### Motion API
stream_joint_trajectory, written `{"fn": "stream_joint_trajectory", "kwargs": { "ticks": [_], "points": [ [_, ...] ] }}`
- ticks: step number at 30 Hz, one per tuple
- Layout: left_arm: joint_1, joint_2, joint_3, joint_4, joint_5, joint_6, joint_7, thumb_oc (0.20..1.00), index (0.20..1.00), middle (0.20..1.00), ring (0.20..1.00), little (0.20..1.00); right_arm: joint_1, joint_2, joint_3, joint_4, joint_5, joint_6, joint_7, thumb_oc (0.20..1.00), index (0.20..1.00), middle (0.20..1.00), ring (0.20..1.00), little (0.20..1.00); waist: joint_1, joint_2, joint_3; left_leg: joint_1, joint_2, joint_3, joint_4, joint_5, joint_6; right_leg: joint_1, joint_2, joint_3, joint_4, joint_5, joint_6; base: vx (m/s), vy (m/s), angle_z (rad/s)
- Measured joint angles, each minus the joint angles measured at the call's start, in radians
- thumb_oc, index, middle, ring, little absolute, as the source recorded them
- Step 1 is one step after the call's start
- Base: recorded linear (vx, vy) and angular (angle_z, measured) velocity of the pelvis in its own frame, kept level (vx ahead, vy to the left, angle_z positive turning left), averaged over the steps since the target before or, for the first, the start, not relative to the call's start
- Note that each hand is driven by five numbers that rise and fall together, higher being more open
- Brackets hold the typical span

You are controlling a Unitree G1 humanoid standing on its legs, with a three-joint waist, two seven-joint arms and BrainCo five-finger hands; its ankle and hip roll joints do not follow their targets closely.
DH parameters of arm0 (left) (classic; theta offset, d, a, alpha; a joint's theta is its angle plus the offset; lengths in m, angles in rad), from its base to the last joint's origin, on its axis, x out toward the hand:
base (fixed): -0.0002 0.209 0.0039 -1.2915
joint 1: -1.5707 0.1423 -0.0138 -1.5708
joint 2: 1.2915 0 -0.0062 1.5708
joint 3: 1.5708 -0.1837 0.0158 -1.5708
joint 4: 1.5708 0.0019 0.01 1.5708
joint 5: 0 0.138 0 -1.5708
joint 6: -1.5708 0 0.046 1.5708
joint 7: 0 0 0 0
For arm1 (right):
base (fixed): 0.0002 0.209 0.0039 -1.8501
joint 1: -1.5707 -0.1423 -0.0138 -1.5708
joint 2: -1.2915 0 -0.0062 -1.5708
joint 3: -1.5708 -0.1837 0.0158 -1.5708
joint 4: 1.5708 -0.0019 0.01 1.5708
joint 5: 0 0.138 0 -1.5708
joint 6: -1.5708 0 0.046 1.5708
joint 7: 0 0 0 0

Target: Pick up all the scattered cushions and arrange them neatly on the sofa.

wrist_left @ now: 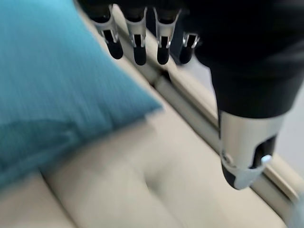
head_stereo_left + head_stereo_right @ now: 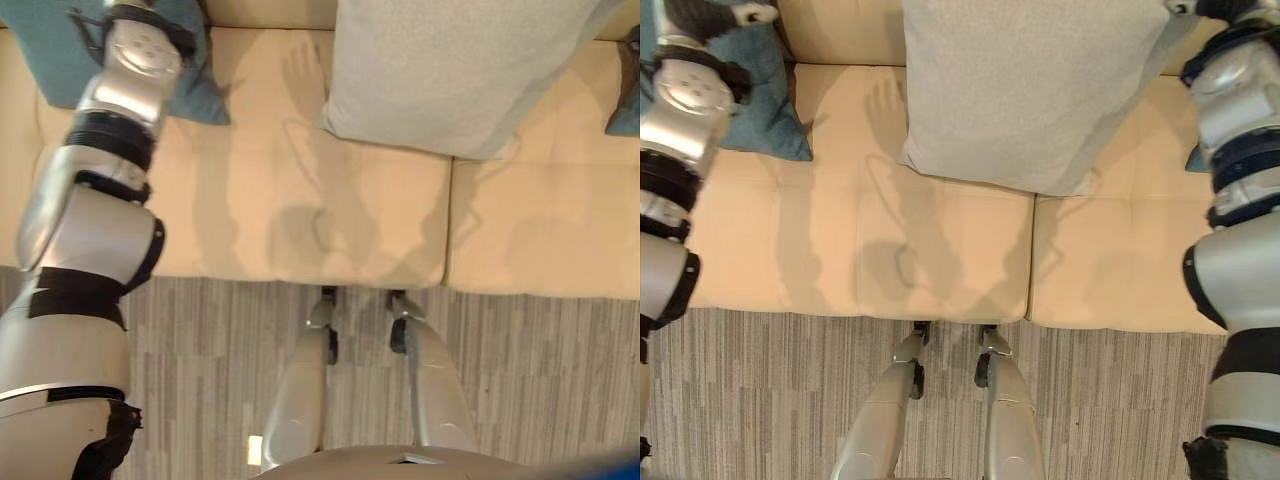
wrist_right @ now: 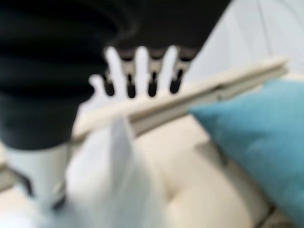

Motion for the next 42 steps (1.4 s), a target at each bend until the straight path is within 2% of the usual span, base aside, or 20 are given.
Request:
{"fn": "stream_joint_trajectory", "kwargs": {
  "ticks": [2, 4, 5, 6, 7, 8, 10, 12, 14, 15, 16, 18, 20, 21, 23, 26, 29, 33, 35, 42],
  "points": [
    [0.043, 0.043, 0.030, -0.023, -0.002, 0.000, -0.009, 1.000, 1.000, 1.000, 1.000, 1.000, 0.039, -0.060, -0.007, -0.018, 0.004, 0.000, 0.011, 1.000, 1.000, 1.000, 1.000, 1.000, -0.001, -0.011, 0.003, 0.032, 0.000, 0.000, -0.003, 0.000, 0.000, 0.032, -0.001, 0.000, 0.000, -0.004, 0.006, 0.04, -0.018, 0.04],
    [0.164, 0.100, 0.098, -0.121, -0.002, -0.012, -0.015, 1.000, 1.000, 1.000, 1.000, 1.000, 0.150, -0.130, -0.105, -0.114, 0.019, -0.012, 0.017, 1.000, 1.000, 1.000, 1.000, 1.000, -0.010, -0.025, -0.001, 0.072, -0.001, 0.000, -0.011, -0.002, -0.001, 0.070, -0.002, 0.001, -0.001, -0.011, 0.015, 0.08, -0.030, 0.03],
    [0.262, 0.118, 0.147, -0.184, -0.003, -0.016, -0.017, 1.000, 1.000, 1.000, 1.000, 1.000, 0.253, -0.163, -0.172, -0.179, 0.020, -0.013, 0.020, 1.000, 1.000, 1.000, 1.000, 1.000, -0.012, -0.032, -0.002, 0.108, -0.001, 0.000, -0.025, -0.003, 0.000, 0.101, -0.003, 0.002, -0.002, -0.024, 0.021, 0.09, -0.044, 0.01],
    [0.479, 0.168, 0.253, -0.393, 0.001, -0.039, -0.029, 1.000, 1.000, 1.000, 1.000, 1.000, 0.458, -0.215, -0.301, -0.345, 0.017, -0.038, 0.027, 1.000, 1.000, 1.000, 1.000, 1.000, -0.016, -0.047, -0.002, 0.158, -0.001, -0.001, -0.040, -0.008, 0.001, 0.145, -0.003, 0.002, -0.007, -0.036, 0.019, 0.06, -0.035, 0.00],
    [0.528, 0.160, 0.262, -0.408, 0.001, -0.042, -0.029, 1.000, 1.000, 1.000, 1.000, 1.000, 0.504, -0.212, -0.324, -0.342, 0.019, -0.038, 0.028, 1.000, 1.000, 1.000, 1.000, 1.000, -0.014, -0.049, -0.005, 0.177, -0.001, -0.001, -0.040, -0.013, 0.004, 0.167, -0.002, 0.002, -0.011, -0.041, 0.022, 0.09, -0.039, -0.02],
    [0.618, 0.164, 0.288, -0.455, 0.006, -0.036, -0.041, 1.000, 1.000, 1.000, 1.000, 1.000, 0.623, -0.209, -0.409, -0.377, 0.016, -0.034, 0.036, 1.000, 1.000, 1.000, 1.000, 1.000, -0.014, -0.056, -0.010, 0.203, 0.001, 0.001, -0.041, -0.029, -0.004, 0.193, -0.001, 0.003, -0.013, -0.050, 0.022, 0.08, -0.018, -0.01],
    [0.898, 0.163, 0.401, -0.579, 0.023, -0.040, -0.074, 1.000, 1.000, 1.000, 1.000, 1.000, 0.974, -0.191, -0.610, -0.480, -0.003, -0.053, 0.064, 1.000, 1.000, 1.000, 1.000, 1.000, -0.010, -0.071, -0.046, 0.256, 0.002, 0.001, -0.056, -0.044, -0.002, 0.240, 0.001, 0.006, -0.018, -0.070, 0.023, 0.10, -0.044, -0.01],
    [1.053, 0.134, 0.489, -0.636, 0.023, -0.039, -0.091, 1.000, 1.000, 1.000, 1.000, 1.000, 1.139, -0.129, -0.722, -0.518, -0.024, -0.055, 0.077, 1.000, 1.000, 1.000, 1.000, 1.000, -0.011, -0.076, -0.073, 0.285, 0.002, 0.001, -0.073, -0.046, 0.000, 0.265, 0.002, 0.007, -0.024, -0.072, 0.024, 0.08, -0.027, -0.02],
    [1.147, 0.104, 0.500, -0.637, 0.024, -0.033, -0.122, 1.000, 1.000, 1.000, 1.000, 1.000, 1.239, -0.087, -0.734, -0.505, -0.031, -0.043, 0.111, 1.000, 1.000, 1.000, 1.000, 1.000, -0.013, -0.067, -0.095, 0.309, 0.002, 0.001, -0.086, -0.047, 0.002, 0.295, 0.002, 0.005, -0.047, -0.071, 0.024, 0.06, -0.028, 0.00],
    [1.209, 0.069, 0.568, -0.685, 0.037, -0.036, -0.146, 1.000, 1.000, 1.000, 1.000, 1.000, 1.286, -0.038, -0.804, -0.550, -0.051, -0.050, 0.122, 1.000, 1.000, 1.000, 1.000, 1.000, -0.016, -0.066, -0.099, 0.326, 0.002, 0.002, -0.098, -0.046, 0.002, 0.315, 0.004, 0.004, -0.064, -0.065, 0.025, 0.02, -0.022, -0.05],
    [1.261, 0.021, 0.599, -0.705, 0.050, -0.038, -0.161, 1.000, 1.000, 1.000, 1.000, 1.000, 1.324, 0.004, -0.822, -0.565, -0.061, -0.054, 0.137, 1.000, 1.000, 1.000, 1.000, 1.000, -0.016, -0.061, -0.102, 0.357, 0.004, 0.003, -0.110, -0.039, 0.010, 0.355, 0.009, 0.002, -0.099, -0.053, 0.026, 0.04, -0.029, -0.03],
    [1.392, -0.082, 0.615, -0.729, 0.087, -0.038, -0.199, 1.000, 1.000, 1.000, 1.000, 1.000, 1.421, 0.111, -0.829, -0.592, -0.105, -0.057, 0.165, 1.000, 1.000, 1.000, 1.000, 1.000, -0.016, -0.051, -0.127, 0.414, 0.008, 0.004, -0.134, -0.044, 0.006, 0.431, 0.017, 0.000, -0.160, -0.042, 0.033, 0.06, -0.015, 0.00],
    [1.499, -0.225, 0.643, -0.686, 0.099, -0.026, -0.235, 1.000, 1.000, 1.000, 1.000, 1.000, 1.479, 0.227, -0.800, -0.550, -0.146, -0.064, 0.204, 1.000, 1.000, 1.000, 1.000, 1.000, -0.016, -0.040, -0.161, 0.478, 0.008, 0.003, -0.162, -0.050, 0.004, 0.514, 0.024, -0.002, -0.232, -0.031, 0.040, 0.02, -0.020, 0.03],
    [1.531, -0.257, 0.573, -0.607, 0.103, 0.018, -0.281, 1.000, 1.000, 1.000, 1.000, 1.000, 1.498, 0.263, -0.757, -0.465, -0.162, -0.059, 0.241, 1.000, 1.000, 1.000, 1.000, 1.000, -0.010, -0.032, -0.176, 0.491, 0.005, 0.002, -0.162, -0.055, 0.003, 0.551, 0.026, -0.005, -0.282, -0.014, 0.040, 0.00, 0.000, 0.00],
    [1.553, -0.301, 0.581, -0.481, 0.156, 0.018, -0.299, 1.000, 1.000, 1.000, 1.000, 1.000, 1.492, 0.334, -0.761, -0.389, -0.179, -0.062, 0.245, 1.000, 1.000, 1.000, 1.000, 1.000, -0.010, -0.029, -0.181, 0.507, 0.006, 0.006, -0.162, -0.055, 0.003, 0.582, 0.030, -0.004, -0.318, 0.010, 0.041, 0.01, -0.004, -0.03],
    [1.561, -0.422, 0.557, -0.205, 0.231, 0.055, -0.319, 1.000, 1.000, 1.000, 1.000, 1.000, 1.519, 0.449, -0.732, -0.298, -0.183, -0.062, 0.267, 1.000, 1.000, 1.000, 1.000, 1.000, -0.017, -0.018, -0.213, 0.558, 0.009, 0.018, -0.162, -0.071, -0.006, 0.631, 0.031, -0.002, -0.322, -0.004, 0.050, 0.03, -0.021, -0.07],
    [1.569, -0.506, 0.505, 0.013, 0.302, 0.076, -0.318, 1.000, 1.000, 1.000, 1.000, 1.000, 1.534, 0.525, -0.705, -0.169, -0.199, -0.057, 0.267, 1.000, 1.000, 1.000, 1.000, 1.000, -0.019, -0.018, -0.234, 0.583, 0.015, 0.029, -0.162, -0.077, -0.003, 0.650, 0.037, 0.007, -0.322, -0.008, 0.051, 0.01, -0.020, -0.11],
    [1.583, -0.532, 0.481, 0.103, 0.370, 0.099, -0.315, 1.000, 1.000, 1.000, 1.000, 1.000, 1.575, 0.577, -0.670, -0.057, -0.210, -0.049, 0.268, 1.000, 1.000, 1.000, 1.000, 1.000, -0.015, -0.031, -0.268, 0.586, 0.025, 0.032, -0.167, -0.088, -0.002, 0.651, 0.048, 0.016, -0.318, -0.008, 0.041, -0.01, -0.032, -0.05],
    [1.583, -0.529, 0.482, 0.125, 0.399, 0.100, -0.314, 1.000, 1.000, 1.000, 1.000, 1.000, 1.582, 0.580, -0.669, 0.008, -0.210, -0.047, 0.268, 1.000, 1.000, 1.000, 1.000, 1.000, -0.015, -0.028, -0.283, 0.588, 0.030, 0.039, -0.167, -0.091, 0.003, 0.652, 0.052, 0.024, -0.318, -0.005, 0.036, 0.00, -0.060, -0.12],
    [1.573, -0.513, 0.484, 0.124, 0.412, 0.115, -0.314, 1.000, 1.000, 1.000, 1.000, 1.000, 1.602, 0.580, -0.667, 0.034, -0.206, -0.037, 0.277, 1.000, 1.000, 1.000, 1.000, 1.000, -0.017, -0.020, -0.288, 0.601, 0.051, 0.046, -0.167, -0.092, 0.006, 0.669, 0.072, 0.025, -0.318, -0.007, 0.028, -0.03, -0.054, -0.02]
  ]
}}
